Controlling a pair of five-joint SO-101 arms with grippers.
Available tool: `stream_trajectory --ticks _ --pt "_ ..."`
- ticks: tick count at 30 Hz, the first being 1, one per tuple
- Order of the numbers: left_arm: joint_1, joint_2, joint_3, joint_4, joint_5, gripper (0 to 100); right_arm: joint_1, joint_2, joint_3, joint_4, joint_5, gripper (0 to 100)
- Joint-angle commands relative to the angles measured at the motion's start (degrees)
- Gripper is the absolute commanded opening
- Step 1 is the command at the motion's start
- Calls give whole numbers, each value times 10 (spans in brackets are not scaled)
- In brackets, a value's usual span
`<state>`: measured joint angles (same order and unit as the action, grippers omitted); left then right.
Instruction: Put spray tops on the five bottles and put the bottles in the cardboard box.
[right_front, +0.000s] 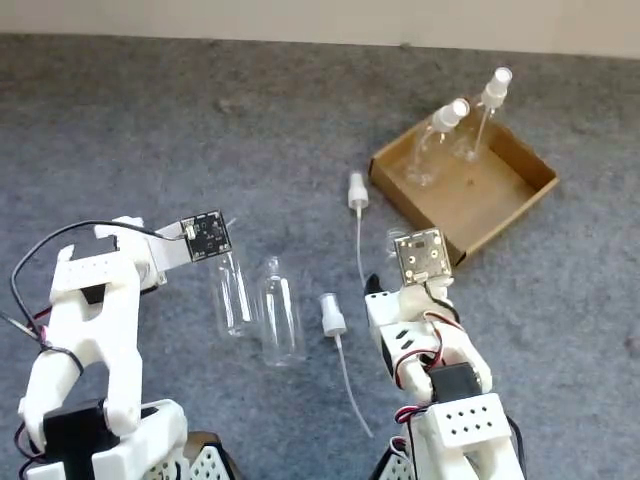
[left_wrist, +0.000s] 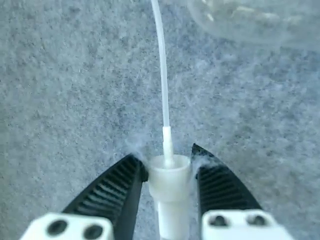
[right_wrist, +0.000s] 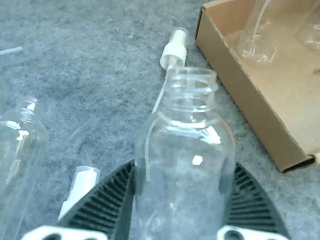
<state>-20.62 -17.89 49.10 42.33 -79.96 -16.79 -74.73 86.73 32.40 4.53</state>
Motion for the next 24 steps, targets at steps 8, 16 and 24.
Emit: stream_trajectory --ticks 8,16,24 --pt "-5 -27 -49 -8 -97 18 -3 -10 -9 -12 -1 192" --pt "-57 -27 -88 -7 -97 18 -3 -10 -7 -12 -1 192" --pt "-75 -152 -84 90 -97 18 -3 -10 -7 -12 -1 192"
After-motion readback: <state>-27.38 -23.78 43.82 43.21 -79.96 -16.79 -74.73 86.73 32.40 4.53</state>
